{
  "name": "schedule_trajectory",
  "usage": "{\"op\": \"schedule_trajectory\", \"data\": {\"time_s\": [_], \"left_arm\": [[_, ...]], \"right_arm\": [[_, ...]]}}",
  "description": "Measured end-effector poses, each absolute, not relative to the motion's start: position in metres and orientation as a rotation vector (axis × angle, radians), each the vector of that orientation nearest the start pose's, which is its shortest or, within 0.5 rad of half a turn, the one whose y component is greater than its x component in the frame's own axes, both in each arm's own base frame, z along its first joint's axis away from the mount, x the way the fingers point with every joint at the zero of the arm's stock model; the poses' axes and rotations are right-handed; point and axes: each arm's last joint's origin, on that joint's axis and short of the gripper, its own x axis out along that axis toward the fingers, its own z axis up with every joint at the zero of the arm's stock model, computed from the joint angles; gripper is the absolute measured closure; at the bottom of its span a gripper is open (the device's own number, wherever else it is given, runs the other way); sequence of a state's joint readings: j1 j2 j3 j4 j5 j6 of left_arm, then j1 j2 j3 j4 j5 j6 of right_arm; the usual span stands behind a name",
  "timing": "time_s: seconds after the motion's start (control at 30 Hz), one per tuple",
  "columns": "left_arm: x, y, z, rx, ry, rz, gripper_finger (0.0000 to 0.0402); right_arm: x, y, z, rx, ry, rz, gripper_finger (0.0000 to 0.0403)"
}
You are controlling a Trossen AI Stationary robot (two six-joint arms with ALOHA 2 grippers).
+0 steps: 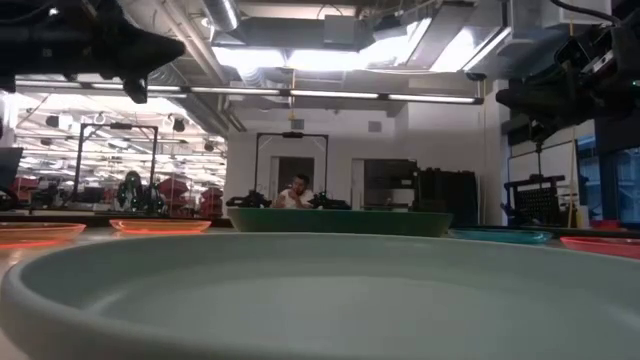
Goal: Stack plastic plates
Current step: Stack the green plate on top of the dark green plate
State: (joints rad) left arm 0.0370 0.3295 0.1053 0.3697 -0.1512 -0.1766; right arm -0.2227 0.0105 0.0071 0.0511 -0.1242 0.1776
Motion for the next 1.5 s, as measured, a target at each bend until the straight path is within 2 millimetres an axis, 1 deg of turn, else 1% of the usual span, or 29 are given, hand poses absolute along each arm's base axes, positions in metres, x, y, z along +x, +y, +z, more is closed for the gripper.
{"op": "schedule_trajectory", "data": {"time_s": [0.1,0.3,0.5,0.73,0.93,1.1,1.2,1.37,1.5], "left_arm": [[0.129,0.006,0.220,-0.181,-0.125,0.156,0.0395],[0.163,-0.001,0.240,-0.149,-0.019,0.134,0.0395],[0.202,-0.010,0.261,-0.141,0.039,0.105,0.0395],[0.252,-0.027,0.273,-0.156,0.099,0.077,0.0395],[0.304,-0.051,0.272,-0.141,0.154,0.123,0.0395],[0.354,-0.074,0.269,-0.159,0.178,0.082,0.0395],[0.381,-0.089,0.265,-0.154,0.206,0.048,0.0395],[0.419,-0.110,0.258,-0.178,0.279,0.031,0.0395],[0.443,-0.126,0.254,-0.165,0.330,0.022,0.0395]], "right_arm": [[0.096,-0.018,0.170,0.168,-0.060,-0.094,0.0400],[0.096,-0.018,0.171,0.168,-0.066,-0.093,0.0400],[0.096,-0.018,0.176,0.159,-0.113,-0.083,0.0400],[0.096,-0.017,0.177,0.135,-0.119,-0.063,0.0400],[0.096,-0.017,0.179,0.126,-0.144,-0.061,0.0400],[0.096,-0.017,0.180,0.136,-0.151,-0.057,0.0400],[0.096,-0.016,0.179,0.142,-0.134,-0.005,0.0400],[0.096,-0.015,0.177,0.119,-0.116,0.014,0.0400],[0.096,-0.015,0.178,0.100,-0.120,0.005,0.0400]]}}
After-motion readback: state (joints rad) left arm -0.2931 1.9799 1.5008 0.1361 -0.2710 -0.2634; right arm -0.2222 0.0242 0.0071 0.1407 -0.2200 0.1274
